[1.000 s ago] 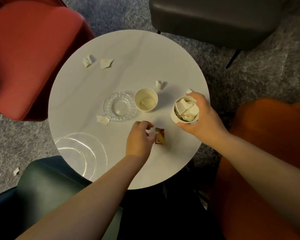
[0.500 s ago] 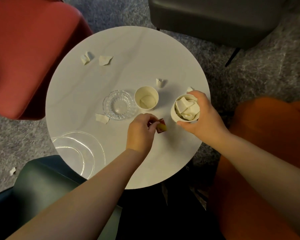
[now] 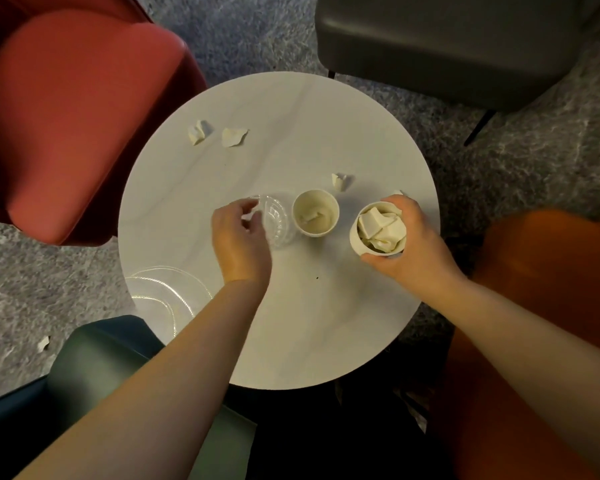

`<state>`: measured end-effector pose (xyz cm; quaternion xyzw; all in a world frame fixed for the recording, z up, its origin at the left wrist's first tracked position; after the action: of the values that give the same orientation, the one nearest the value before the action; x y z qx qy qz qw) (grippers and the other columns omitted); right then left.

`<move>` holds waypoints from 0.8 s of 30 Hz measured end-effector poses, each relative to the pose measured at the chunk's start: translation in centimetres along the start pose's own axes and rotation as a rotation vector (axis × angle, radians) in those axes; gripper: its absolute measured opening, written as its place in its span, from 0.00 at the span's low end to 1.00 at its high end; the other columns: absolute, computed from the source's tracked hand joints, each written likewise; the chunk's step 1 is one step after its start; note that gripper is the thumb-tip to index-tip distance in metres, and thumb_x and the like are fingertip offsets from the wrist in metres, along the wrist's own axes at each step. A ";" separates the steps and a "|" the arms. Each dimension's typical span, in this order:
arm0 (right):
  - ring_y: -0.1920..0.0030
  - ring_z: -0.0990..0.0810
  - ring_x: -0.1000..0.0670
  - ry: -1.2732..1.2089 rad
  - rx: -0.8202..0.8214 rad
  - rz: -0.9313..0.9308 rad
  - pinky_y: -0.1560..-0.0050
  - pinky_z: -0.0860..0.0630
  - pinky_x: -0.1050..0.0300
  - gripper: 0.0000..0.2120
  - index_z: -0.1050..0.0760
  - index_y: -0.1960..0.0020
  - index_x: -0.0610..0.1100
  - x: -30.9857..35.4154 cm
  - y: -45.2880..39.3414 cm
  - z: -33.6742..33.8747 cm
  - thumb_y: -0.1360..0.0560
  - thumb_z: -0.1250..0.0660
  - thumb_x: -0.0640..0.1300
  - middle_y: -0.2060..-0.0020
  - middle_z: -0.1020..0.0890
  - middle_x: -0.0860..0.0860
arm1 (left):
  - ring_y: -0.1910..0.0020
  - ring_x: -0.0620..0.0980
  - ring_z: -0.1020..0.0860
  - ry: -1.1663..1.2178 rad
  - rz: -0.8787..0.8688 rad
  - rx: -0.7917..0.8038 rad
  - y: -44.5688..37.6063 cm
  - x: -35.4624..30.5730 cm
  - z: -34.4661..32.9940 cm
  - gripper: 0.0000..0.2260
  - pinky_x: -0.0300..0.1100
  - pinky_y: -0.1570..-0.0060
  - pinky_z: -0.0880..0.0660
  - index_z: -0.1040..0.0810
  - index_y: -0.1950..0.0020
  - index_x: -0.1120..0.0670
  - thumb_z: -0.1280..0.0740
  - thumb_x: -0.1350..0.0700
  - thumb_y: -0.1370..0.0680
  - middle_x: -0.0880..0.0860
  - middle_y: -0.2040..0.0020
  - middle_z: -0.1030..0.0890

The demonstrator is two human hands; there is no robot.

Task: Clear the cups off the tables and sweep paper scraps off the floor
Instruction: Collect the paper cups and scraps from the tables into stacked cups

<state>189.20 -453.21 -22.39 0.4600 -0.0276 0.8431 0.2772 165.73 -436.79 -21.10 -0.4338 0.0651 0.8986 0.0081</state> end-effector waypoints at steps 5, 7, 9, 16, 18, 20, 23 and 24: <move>0.45 0.30 0.59 0.024 0.014 -0.011 0.52 0.32 0.69 0.38 0.36 0.36 0.58 0.2 -0.5 -0.7 0.40 0.19 0.48 0.43 0.30 0.60 | 0.43 0.49 0.26 -0.265 0.136 0.036 -1.5 7.4 3.6 0.14 0.30 0.48 0.33 0.23 0.37 0.52 0.32 0.62 0.22 0.51 0.37 0.31; 0.45 0.30 0.59 0.027 0.015 -0.018 0.52 0.32 0.69 0.38 0.37 0.36 0.58 0.2 -0.6 -0.8 0.39 0.19 0.48 0.43 0.31 0.60 | 0.37 0.52 0.28 -0.333 0.148 0.114 -2.2 9.0 3.6 0.18 0.37 0.44 0.33 0.25 0.34 0.52 0.31 0.61 0.23 0.53 0.34 0.32; 0.44 0.30 0.59 0.027 0.016 -0.031 0.50 0.31 0.67 0.39 0.37 0.35 0.58 0.1 -0.6 -0.8 0.39 0.19 0.48 0.42 0.31 0.61 | 0.36 0.53 0.30 -0.369 0.139 0.184 -2.9 9.8 2.9 0.19 0.40 0.44 0.32 0.25 0.34 0.51 0.31 0.61 0.24 0.53 0.34 0.32; 0.45 0.31 0.61 0.018 0.023 -0.065 0.51 0.33 0.69 0.40 0.38 0.35 0.60 0.1 -0.5 -0.7 0.40 0.19 0.47 0.43 0.32 0.62 | 0.49 0.57 0.25 -0.557 0.113 0.326 -3.9 10.9 0.7 0.10 0.43 0.54 0.31 0.20 0.44 0.55 0.33 0.61 0.24 0.56 0.43 0.28; 0.45 0.31 0.61 0.031 0.033 -0.086 0.49 0.32 0.67 0.42 0.39 0.34 0.61 0.0 -0.5 -0.8 0.40 0.19 0.47 0.42 0.32 0.62 | 0.53 0.57 0.24 -0.574 0.128 0.323 -4.0 11.3 0.9 0.07 0.44 0.56 0.30 0.20 0.47 0.56 0.32 0.61 0.24 0.57 0.44 0.28; 0.44 0.31 0.60 0.036 0.038 -0.098 0.48 0.31 0.64 0.44 0.40 0.32 0.61 -0.2 -0.5 -0.8 0.40 0.19 0.48 0.42 0.33 0.61 | 0.55 0.56 0.25 -0.599 0.134 0.328 -4.1 11.5 1.1 0.04 0.45 0.57 0.30 0.20 0.50 0.56 0.31 0.60 0.24 0.57 0.45 0.27; 0.44 0.32 0.61 0.028 0.037 -0.102 0.49 0.32 0.66 0.44 0.40 0.32 0.62 -0.2 -0.5 -0.8 0.40 0.19 0.48 0.42 0.33 0.62 | 0.54 0.55 0.25 -0.570 0.132 0.321 -4.0 11.6 1.3 0.08 0.46 0.57 0.29 0.23 0.46 0.55 0.31 0.60 0.24 0.56 0.46 0.26; 0.45 0.32 0.62 0.024 0.035 -0.103 0.49 0.32 0.67 0.44 0.40 0.32 0.62 -0.3 -0.5 -0.8 0.40 0.19 0.48 0.42 0.33 0.62 | 0.54 0.54 0.25 -0.551 0.139 0.319 -3.9 11.7 1.4 0.10 0.46 0.56 0.28 0.24 0.44 0.54 0.31 0.60 0.24 0.55 0.46 0.26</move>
<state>188.94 -452.64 -23.18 0.4555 0.0143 0.8336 0.3121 157.65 -433.27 -29.82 -0.1621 0.2300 0.9591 0.0317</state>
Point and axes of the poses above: each hand's wrist, its own y-axis away from the middle knuckle, its own z-axis out of the back of the hand, x = y × z, the point moved 10 cm from there along -y, towards the middle knuckle
